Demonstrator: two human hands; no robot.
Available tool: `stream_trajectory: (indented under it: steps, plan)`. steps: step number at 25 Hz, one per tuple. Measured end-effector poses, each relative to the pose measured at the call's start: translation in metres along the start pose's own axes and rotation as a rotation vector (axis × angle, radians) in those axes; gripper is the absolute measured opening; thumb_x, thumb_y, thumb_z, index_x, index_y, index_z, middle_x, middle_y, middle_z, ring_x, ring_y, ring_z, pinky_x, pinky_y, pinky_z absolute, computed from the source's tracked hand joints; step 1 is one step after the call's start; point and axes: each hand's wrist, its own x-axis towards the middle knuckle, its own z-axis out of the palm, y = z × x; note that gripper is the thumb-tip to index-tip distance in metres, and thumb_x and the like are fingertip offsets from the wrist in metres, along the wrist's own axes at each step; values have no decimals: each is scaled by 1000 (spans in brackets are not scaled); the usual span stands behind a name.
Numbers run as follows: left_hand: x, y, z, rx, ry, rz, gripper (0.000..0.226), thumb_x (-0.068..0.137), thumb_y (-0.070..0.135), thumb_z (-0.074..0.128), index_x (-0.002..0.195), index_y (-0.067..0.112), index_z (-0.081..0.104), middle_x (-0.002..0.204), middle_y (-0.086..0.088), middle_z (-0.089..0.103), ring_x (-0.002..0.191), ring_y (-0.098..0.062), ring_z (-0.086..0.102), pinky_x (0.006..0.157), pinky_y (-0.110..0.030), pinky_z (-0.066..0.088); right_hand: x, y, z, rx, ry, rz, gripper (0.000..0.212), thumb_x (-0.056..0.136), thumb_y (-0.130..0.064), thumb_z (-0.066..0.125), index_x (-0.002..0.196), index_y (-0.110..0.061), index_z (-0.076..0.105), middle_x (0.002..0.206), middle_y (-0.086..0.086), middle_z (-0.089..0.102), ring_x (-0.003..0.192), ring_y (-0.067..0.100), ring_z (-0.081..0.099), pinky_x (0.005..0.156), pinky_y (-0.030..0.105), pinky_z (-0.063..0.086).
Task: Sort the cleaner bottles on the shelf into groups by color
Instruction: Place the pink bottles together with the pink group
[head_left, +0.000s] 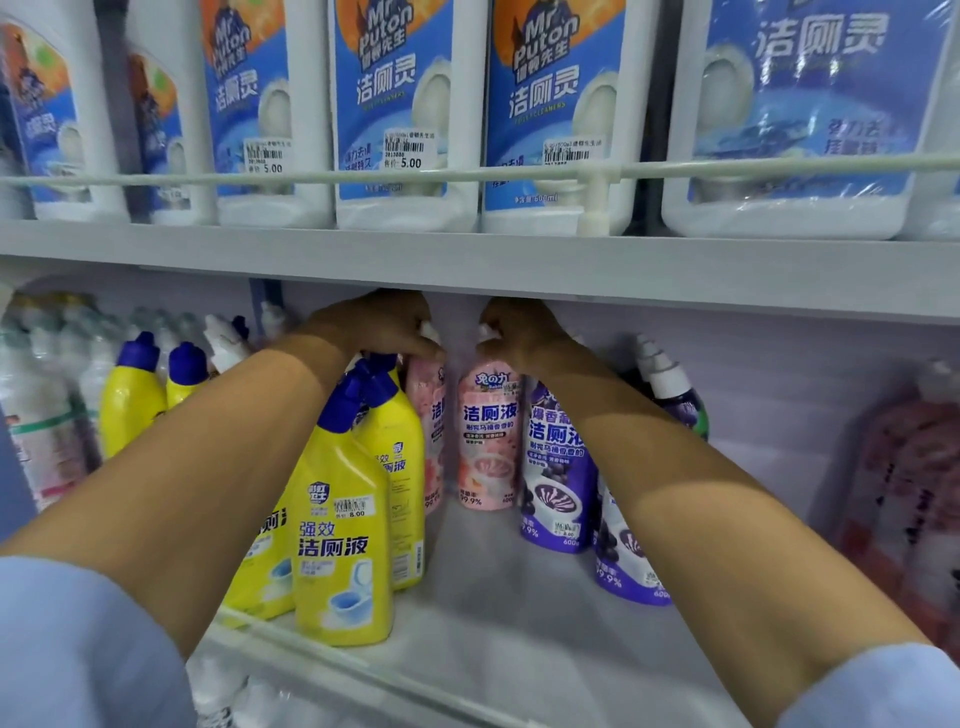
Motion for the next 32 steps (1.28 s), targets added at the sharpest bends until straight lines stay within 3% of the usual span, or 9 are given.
stream_trajectory:
  steps: [2,4,6,12,16,19,22,28,32]
  plan:
    - [3,-5,3,-2,43,-15,14,84,30,80,83,29,66,83,6,67,82,-17,62,75,-28,48,-1,-2,5,43,48,5,29,86,-26,75,110,-10,70,116,12,69,110,31,62,87,27,43]
    - [6,-8,6,-27,77,-46,23,86,25,79,102,11,69,94,-4,69,88,-22,63,82,-32,51,-3,-7,9,71,82,4,24,84,-32,76,103,-18,71,111,9,71,107,30,63,84,27,43]
    - [7,-6,7,-46,87,-53,25,89,18,76,108,4,67,93,-5,66,87,-22,62,79,-29,46,-5,-10,11,74,108,-1,22,83,-35,75,101,-22,72,109,7,71,107,29,64,83,28,44]
    - [4,-13,4,-95,50,-24,30,90,20,75,117,14,62,111,-6,70,102,-25,65,96,-40,52,-22,-12,4,72,172,-25,23,88,-30,73,103,-12,74,109,9,72,106,28,64,85,29,48]
    - [-1,-6,2,-137,20,73,20,92,16,72,108,20,62,101,0,70,97,-26,67,92,-39,54,-42,-14,-6,108,203,-37,19,86,-27,76,96,-10,77,100,6,75,95,21,67,77,25,47]
    - [-8,-1,-1,-85,2,138,19,92,21,72,107,27,62,101,5,68,97,-21,65,93,-42,53,-55,-17,-16,123,163,-16,19,85,-29,76,78,-12,72,81,3,70,78,17,63,67,24,41]
    - [-13,-1,-5,-61,-22,162,23,91,25,69,114,27,63,109,4,68,102,-20,64,96,-42,52,-64,-23,-20,137,158,-23,25,84,-33,76,79,-9,73,80,6,73,80,20,68,71,31,53]
    - [-15,8,-5,-175,-79,187,27,93,20,71,119,17,65,114,3,69,101,-9,63,86,-13,48,-81,-27,-25,245,125,60,42,80,-41,81,91,-1,76,89,16,75,87,27,72,80,41,55]
    - [-9,4,-1,-186,-72,146,29,86,30,78,113,21,70,108,4,71,102,-19,67,90,-35,55,-93,-26,-10,183,142,155,43,85,-50,74,88,-8,75,87,10,74,84,24,69,66,32,42]
